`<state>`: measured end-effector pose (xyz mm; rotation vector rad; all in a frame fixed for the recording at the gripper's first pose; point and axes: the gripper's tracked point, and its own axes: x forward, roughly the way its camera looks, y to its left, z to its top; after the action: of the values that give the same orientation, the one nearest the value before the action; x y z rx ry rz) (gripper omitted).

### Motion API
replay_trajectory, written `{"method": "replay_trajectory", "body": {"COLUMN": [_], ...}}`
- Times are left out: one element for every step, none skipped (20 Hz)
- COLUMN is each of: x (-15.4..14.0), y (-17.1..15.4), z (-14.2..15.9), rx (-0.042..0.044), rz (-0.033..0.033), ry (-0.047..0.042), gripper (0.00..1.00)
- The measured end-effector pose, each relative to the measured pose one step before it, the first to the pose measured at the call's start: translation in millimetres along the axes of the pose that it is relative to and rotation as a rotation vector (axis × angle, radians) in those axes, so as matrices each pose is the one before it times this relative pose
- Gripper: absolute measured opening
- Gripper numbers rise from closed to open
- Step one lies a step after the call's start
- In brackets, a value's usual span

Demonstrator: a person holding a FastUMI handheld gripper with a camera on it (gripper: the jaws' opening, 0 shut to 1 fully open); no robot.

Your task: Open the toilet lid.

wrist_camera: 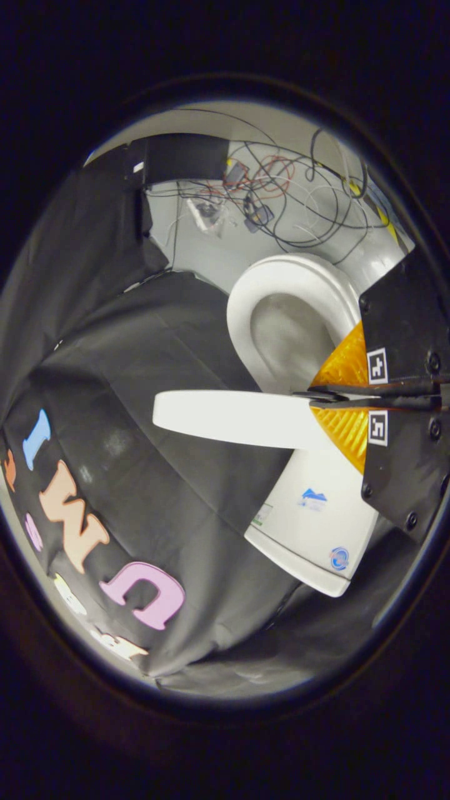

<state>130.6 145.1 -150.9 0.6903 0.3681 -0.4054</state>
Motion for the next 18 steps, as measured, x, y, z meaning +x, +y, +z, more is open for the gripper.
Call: {"method": "replay_trajectory", "body": {"x": [-0.74, -2.25, -0.70, -0.94, -1.50, -0.34, -0.62, -0.69, -0.39, -0.59, -1.01, -0.26, -0.78, 0.55, -0.75, -0.48, -0.63, 0.52], "y": [5.78, 4.93, 4.13, 4.36, 4.51, 5.03, 3.13, 4.02, 4.02, 3.68, 4.03, 3.52, 3.19, 3.21, 4.14, 4.37, 3.22, 3.25], "z": [2.30, 1.98, 0.26, 1.29, 1.01, 1.08, 0.89, 1.68, 0.48, 1.48, 0.91, 0.59, 1.44, 1.34, 0.71, 1.28, 0.70, 0.90], "rx": [-0.01229, -0.00824, -0.01197, -0.01837, -0.02131, -0.02201, -0.01483, -0.01389, -0.00815, -0.00778, -0.00662, -0.00853, -0.01347, -0.01585, -0.01241, -0.01405, -0.01040, -0.01198], "rz": [0.00005, -0.00020, -0.00062, 0.00080, 0.00143, 0.00371, 0.00181, 0.00435, 0.00288, 0.00371, 0.00535, 0.00159, 0.00049, 0.00060, 0.00203, 0.00137, -0.00127, -0.00039], "ry": [-0.00194, -0.00336, -0.00201, -0.00303, -0.00226, -0.00060, -0.00131, -0.00402, -0.00073, -0.00537, -0.00382, 0.00023, -0.00417, 0.00130, -0.00328, 0.00212, -0.00135, 0.00285], "gripper": [0.01, 0.01, 0.01, 0.01, 0.01, 0.01, 0.01, 0.01, 0.01, 0.02, 0.02, 0.02, 0.02, 0.02, 0.02, 0.02, 0.02, 0.02]}}
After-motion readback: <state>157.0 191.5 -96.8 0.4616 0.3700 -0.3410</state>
